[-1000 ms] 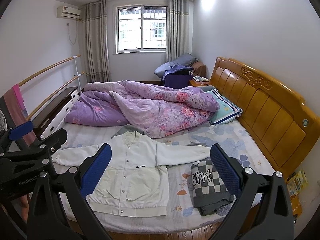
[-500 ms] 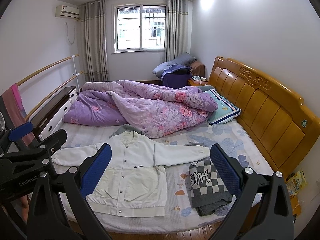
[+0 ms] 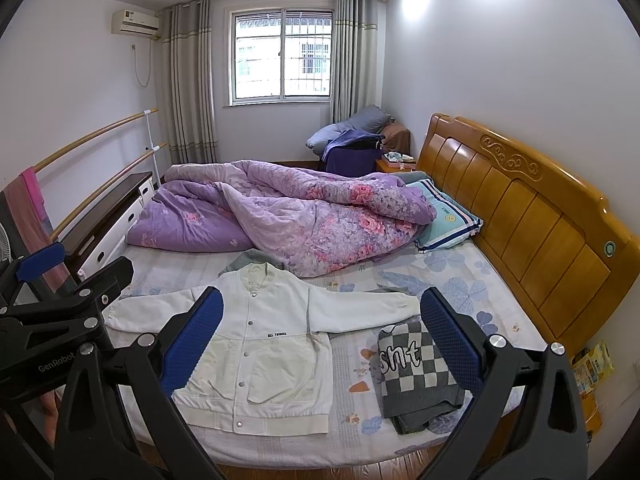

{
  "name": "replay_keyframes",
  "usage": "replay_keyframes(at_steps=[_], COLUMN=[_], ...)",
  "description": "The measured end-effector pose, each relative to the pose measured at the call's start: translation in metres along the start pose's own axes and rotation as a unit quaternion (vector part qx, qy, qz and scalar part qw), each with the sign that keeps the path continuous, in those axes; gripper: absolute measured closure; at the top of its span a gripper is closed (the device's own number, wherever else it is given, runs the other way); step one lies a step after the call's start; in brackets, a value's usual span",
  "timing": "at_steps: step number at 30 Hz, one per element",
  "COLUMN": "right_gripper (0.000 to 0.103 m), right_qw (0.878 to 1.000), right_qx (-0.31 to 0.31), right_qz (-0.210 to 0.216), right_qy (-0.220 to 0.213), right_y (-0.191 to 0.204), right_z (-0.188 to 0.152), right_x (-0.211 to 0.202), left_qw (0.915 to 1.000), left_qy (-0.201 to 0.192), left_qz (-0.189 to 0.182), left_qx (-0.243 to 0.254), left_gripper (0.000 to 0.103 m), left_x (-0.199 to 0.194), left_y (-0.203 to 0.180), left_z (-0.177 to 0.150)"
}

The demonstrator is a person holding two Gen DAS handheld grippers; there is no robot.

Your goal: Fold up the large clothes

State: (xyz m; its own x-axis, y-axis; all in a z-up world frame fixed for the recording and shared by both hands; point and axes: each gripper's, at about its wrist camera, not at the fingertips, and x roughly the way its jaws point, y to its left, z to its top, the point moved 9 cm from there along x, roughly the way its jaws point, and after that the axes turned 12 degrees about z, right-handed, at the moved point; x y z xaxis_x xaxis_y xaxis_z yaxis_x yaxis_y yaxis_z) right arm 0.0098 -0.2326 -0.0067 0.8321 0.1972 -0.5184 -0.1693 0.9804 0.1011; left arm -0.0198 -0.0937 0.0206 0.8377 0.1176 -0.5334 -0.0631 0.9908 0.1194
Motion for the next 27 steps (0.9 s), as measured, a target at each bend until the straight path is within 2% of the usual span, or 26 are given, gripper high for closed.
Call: replay_keyframes(at_steps=[27], right_gripper=[0.008], right_qw=[1.000], right_qx=[-0.002], right_qz=[0.004], right_qy=[0.009], right_y=[0.000], right_z=[0.000], right_x=[0.010], left_qw=[0.9999], left_qy=[-0.004], left_qz=[0.013], left_qx=[0.000], left_gripper=[0.005], left_x=[0.007], left_y=[0.003], left_z=[0.003])
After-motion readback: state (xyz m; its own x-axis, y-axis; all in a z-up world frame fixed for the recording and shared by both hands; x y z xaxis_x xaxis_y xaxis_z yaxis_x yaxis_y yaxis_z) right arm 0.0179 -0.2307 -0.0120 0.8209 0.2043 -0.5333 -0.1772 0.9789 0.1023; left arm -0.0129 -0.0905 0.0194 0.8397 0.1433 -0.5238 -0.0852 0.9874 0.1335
